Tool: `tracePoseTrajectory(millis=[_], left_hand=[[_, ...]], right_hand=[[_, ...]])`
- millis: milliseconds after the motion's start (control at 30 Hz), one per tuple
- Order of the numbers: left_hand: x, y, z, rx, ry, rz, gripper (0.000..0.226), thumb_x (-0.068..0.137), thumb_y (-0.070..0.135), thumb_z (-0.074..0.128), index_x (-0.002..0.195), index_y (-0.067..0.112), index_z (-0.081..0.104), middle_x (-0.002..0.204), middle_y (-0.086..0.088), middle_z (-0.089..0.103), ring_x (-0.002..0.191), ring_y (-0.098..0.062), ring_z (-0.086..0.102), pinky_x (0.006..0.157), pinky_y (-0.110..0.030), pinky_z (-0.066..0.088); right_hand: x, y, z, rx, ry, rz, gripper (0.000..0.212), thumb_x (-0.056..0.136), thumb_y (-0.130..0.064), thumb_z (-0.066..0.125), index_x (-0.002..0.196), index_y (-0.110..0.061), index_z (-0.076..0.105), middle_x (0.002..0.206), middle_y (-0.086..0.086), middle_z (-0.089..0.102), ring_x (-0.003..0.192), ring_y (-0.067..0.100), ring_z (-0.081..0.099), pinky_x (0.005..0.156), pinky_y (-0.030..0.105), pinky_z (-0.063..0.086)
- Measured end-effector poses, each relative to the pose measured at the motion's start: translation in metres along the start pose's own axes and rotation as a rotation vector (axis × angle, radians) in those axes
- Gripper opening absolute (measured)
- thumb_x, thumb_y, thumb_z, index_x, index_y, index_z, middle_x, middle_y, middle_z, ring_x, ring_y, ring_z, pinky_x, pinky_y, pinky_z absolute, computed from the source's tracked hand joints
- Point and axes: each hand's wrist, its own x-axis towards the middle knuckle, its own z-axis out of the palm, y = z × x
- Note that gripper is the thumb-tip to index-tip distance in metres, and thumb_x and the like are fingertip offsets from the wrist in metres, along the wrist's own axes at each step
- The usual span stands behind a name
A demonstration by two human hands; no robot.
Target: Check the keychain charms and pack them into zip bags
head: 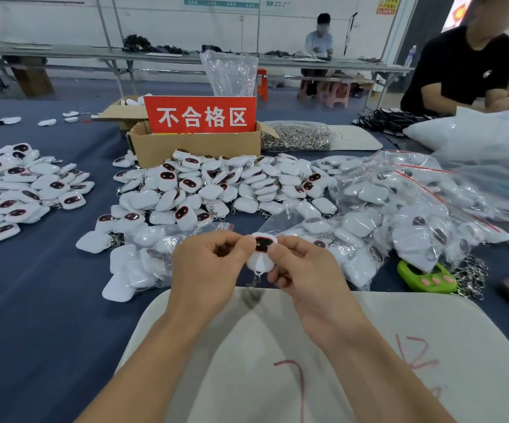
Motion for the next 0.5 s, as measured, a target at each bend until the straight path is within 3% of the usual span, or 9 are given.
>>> tracePoseTrajectory(millis=[100, 200, 367, 500], left_hand=[[0.0003, 0.0008, 0.002, -0.081, -0.062, -0.042, 0.016, 0.08, 0.042, 0.069, 0.092, 0.048, 0.078, 0.079, 0.014, 0.077, 0.072, -0.007, 0.071, 0.074, -0.032, 0.06], [0.0015, 0.0025, 0.0014, -0.075, -0.137, -0.026, 0.023, 0.076, 0.048, 0.067, 0.095, 0.045, 0.08, 0.083, 0.01, 0.079, 0.079, -0.017, 0.074, 0.079, -0.048, 0.061], [0.0008, 0.0025, 0.0, -0.064, -0.153, -0.022, 0.021, 0.073, 0.052, 0.071, 0.089, 0.043, 0.081, 0.074, 0.003, 0.076, 0.074, -0.029, 0.072, 0.075, -0.055, 0.06], [0.0006, 0.0031, -0.0003, -0.05, -0.174, -0.033, 0.013, 0.078, 0.044, 0.073, 0.088, 0.042, 0.081, 0.07, 0.001, 0.075, 0.069, -0.028, 0.07, 0.07, -0.049, 0.06]], right_hand=[[0.0032, -0.0008, -0.0023, 0.024, -0.033, 0.003, 0.011, 0.096, -0.002, 0.062, 0.099, -0.005, 0.072, 0.071, 0.003, 0.065, 0.055, 0.011, 0.05, 0.054, 0.018, 0.047], [0.0042, 0.0015, -0.001, -0.064, -0.024, -0.034, 0.012, 0.096, -0.003, 0.059, 0.095, -0.009, 0.07, 0.066, -0.002, 0.065, 0.052, 0.01, 0.049, 0.049, 0.016, 0.044], [0.0055, 0.0051, -0.0017, -0.158, -0.041, -0.02, 0.01, 0.096, -0.005, 0.056, 0.095, -0.009, 0.065, 0.066, -0.002, 0.063, 0.053, 0.011, 0.051, 0.052, 0.018, 0.044], [0.0049, 0.0052, -0.0015, -0.176, -0.045, -0.019, 0.01, 0.097, -0.005, 0.056, 0.097, -0.007, 0.066, 0.071, -0.002, 0.066, 0.055, 0.007, 0.055, 0.053, 0.017, 0.046]])
